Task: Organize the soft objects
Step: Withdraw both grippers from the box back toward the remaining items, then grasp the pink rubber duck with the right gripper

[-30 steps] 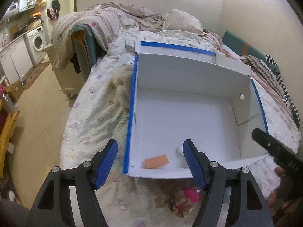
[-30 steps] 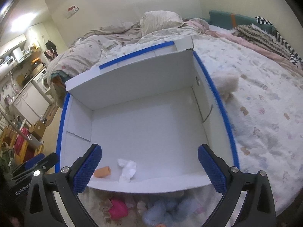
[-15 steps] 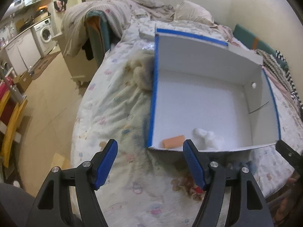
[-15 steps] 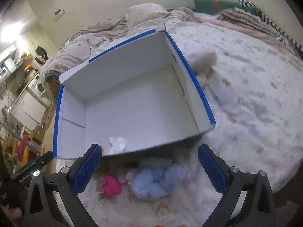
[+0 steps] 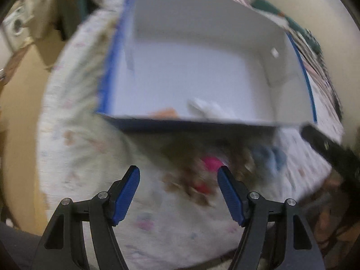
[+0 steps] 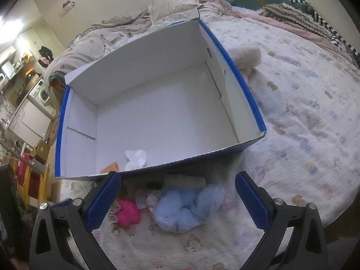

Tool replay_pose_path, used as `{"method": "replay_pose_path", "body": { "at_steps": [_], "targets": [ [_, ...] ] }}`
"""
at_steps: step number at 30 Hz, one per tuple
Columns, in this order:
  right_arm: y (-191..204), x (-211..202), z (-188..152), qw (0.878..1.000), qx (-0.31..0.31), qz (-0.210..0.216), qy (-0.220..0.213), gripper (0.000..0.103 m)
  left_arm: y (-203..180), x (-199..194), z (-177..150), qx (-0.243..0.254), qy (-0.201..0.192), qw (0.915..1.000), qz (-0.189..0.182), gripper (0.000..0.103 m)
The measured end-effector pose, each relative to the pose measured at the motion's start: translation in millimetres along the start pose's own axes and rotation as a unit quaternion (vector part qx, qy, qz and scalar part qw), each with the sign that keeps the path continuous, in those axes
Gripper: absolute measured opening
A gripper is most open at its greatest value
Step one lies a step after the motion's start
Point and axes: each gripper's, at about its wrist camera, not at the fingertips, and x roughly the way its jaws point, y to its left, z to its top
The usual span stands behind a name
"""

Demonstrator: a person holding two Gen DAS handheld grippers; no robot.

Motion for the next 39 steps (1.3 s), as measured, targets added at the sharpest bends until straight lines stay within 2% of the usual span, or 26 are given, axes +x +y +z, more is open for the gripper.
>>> {"method": "replay_pose_path", "body": {
  "at_steps": [5,6,8,9,10,13,15,19,22,25,27,29,31,33,36,39],
  "targets": [
    [1.2,2.2,-1.4,1.0,-0.007,-0.007,0.005,0.103,-24.5,23.7,-12.5,0.036,0.022,0.9991,0.01,0.069],
    [1.2,2.4,-1.5,1.0,-0.008,-0.008,0.006,0.103,-28.0,27.5,-14.0,0.044,0.026,0.9986,0.014,0.066],
    [1.1,2.8,-1.6,1.0,-0.008,-0.008,0.007,0.103,-32.3,31.8,-16.7,0.053,0.031,0.998,0.014,0.047],
    [1.2,2.8,-1.6,1.0,-0.008,-0.008,0.007,0.103,-33.6,31.6,-17.0,0.057,0.031,0.9979,0.008,0.027],
    [1.1,2.9,-1.7,1.0,-0.008,-0.008,0.007,0.103,-33.7,32.0,-17.3,0.059,0.033,0.9977,0.003,0.012],
    [1.3,2.9,-1.8,1.0,-0.008,-0.007,0.008,0.103,-31.2,35.5,-18.9,0.057,0.05,0.997,-0.011,0.008],
    [1.3,3.7,-2.4,1.0,-0.006,0.006,0.013,0.103,-26.5,30.3,-17.9,0.055,0.045,0.9974,-0.012,0.008],
    [4.0,4.9,-4.4,0.998,0.0,0.049,0.029,0.103,-15.9,6.7,-16.0,0.05,0.014,0.9986,-0.009,0.007],
    [12.0,7.6,-7.1,0.995,-0.005,0.091,0.044,0.103,-2.0,-12.4,-13.7,0.042,-0.009,0.9991,0.006,0.007],
    [27.9,12.2,-11.6,0.987,-0.019,0.146,0.064,0.103,17.0,-29.7,-11.7,0.024,-0.039,0.9984,0.033,0.007],
    [39.0,21.0,-16.1,0.976,-0.019,0.193,0.094,0.103,26.5,-36.2,-10.8,0.014,-0.053,0.9968,0.058,0.007],
    [49.1,34.4,-21.4,0.968,-0.015,0.214,0.128,0.101,40.1,-39.3,-9.6,-0.011,-0.055,0.9966,0.06,0.007],
    [57.0,49.1,-27.3,0.966,-0.022,0.205,0.158,0.093,48.7,-38.1,-8.1,-0.028,-0.049,0.9969,0.054,0.007],
    [62.1,65.2,-32.6,0.967,-0.028,0.175,0.182,0.084,51.9,-36.5,-6.9,-0.035,-0.048,0.9966,0.058,0.007],
    [63.5,83.7,-39.1,0.968,-0.03,0.14,0.207,0.081,49.7,-32.9,-4.9,-0.037,-0.046,0.9965,0.058,0.007],
    [68.8,96.3,-44.1,0.964,-0.035,0.132,0.228,0.076,50.1,-30.8,-3.4,-0.041,-0.041,0.9969,0.053,0.007]
  ]
}}
